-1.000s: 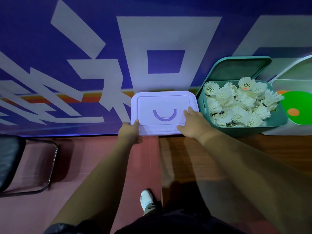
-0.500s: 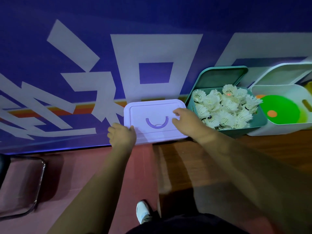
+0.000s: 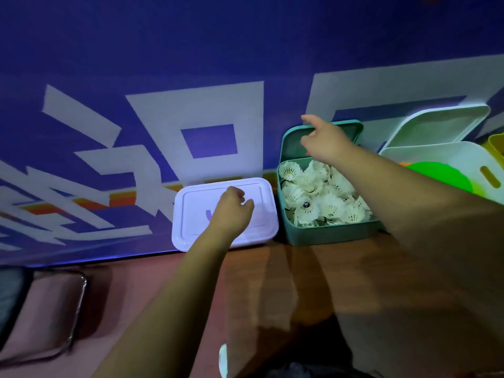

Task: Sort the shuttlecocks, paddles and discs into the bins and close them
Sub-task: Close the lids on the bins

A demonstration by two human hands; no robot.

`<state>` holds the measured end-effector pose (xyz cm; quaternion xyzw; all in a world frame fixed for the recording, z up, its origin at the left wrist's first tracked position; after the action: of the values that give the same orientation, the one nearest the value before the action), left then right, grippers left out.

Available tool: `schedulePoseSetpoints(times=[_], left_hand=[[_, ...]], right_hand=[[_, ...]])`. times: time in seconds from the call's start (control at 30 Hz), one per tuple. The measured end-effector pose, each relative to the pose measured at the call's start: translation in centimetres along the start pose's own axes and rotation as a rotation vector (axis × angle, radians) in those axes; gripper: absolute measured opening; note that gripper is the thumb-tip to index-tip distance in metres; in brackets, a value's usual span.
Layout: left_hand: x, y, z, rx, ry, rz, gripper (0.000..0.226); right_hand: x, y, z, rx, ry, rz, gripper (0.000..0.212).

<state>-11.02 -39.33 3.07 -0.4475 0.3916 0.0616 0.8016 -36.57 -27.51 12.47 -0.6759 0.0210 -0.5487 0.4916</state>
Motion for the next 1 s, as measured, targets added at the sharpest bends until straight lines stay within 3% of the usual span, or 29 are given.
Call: schedulePoseSetpoints(times=[0.13, 0.23, 0.37, 0.47, 0.57, 0.7, 0.77, 0.83, 0.93, 1.0], left_hand=[[-2.1, 1.2, 1.5, -0.033, -0.055, -0.045, 0.044], [-2.5, 1.6, 2.3, -0.053, -0.105, -0.012, 0.043], [-2.6, 2.2, 3.1, -0.076, -0.187, 0.036, 0.039], [-3.5, 3.2, 3.1, -0.083, -0.184, 0.100, 0.045], [-6.3, 5.0, 2.9, -0.062, -0.235, 0.468, 0.043], [-10.1, 7.4, 1.5, 0.064, -0.348, 1.278, 0.089], [-11.8, 8.0, 0.8, 0.129, -0.338, 1.566, 0.093], [-13.2, 8.4, 1.2, 0.133, -0.317, 1.686, 0.083], [-13.5, 9.6, 1.8, 0.057, -0.310, 1.745, 0.060], [-12.9, 10.5, 2.2, 0.023, -0.343, 1.731, 0.058]], right_hand=[[-1.4, 0.0, -1.6, 0.164, -0.065, 0.259, 0.058], [-2.1, -0.2, -2.5, 0.199, -0.059, 0.297, 0.052], [-1.5, -2.8, -3.2, 0.106, -0.076, 0.116, 0.035], [-0.9, -7.0, -2.8, 0.044, -0.072, -0.164, 0.038], [-1.2, -11.7, -1.6, 0.057, -0.015, -0.555, 0.036], [-3.6, -16.0, 1.5, 0.138, 0.059, -1.012, 0.018], [-6.1, -16.4, 2.8, 0.195, 0.099, -1.133, 0.020], [-9.1, -15.6, 3.6, 0.233, 0.149, -1.137, 0.023], [-14.1, -14.0, 4.0, 0.161, 0.224, -1.095, 0.008], [-16.8, -13.1, 4.5, 0.118, 0.271, -1.033, 0.020]])
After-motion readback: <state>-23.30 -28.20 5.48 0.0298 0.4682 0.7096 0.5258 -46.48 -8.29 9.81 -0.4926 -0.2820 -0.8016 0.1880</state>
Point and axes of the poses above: each hand's wrist, its own z-axis away from the middle knuckle, its own y-axis out of the palm, x = y × z, the point moved 8 cm from there along -z, towards the middle knuckle, and after that the axes turned 5 degrees about -y, right-handed, at the moved point
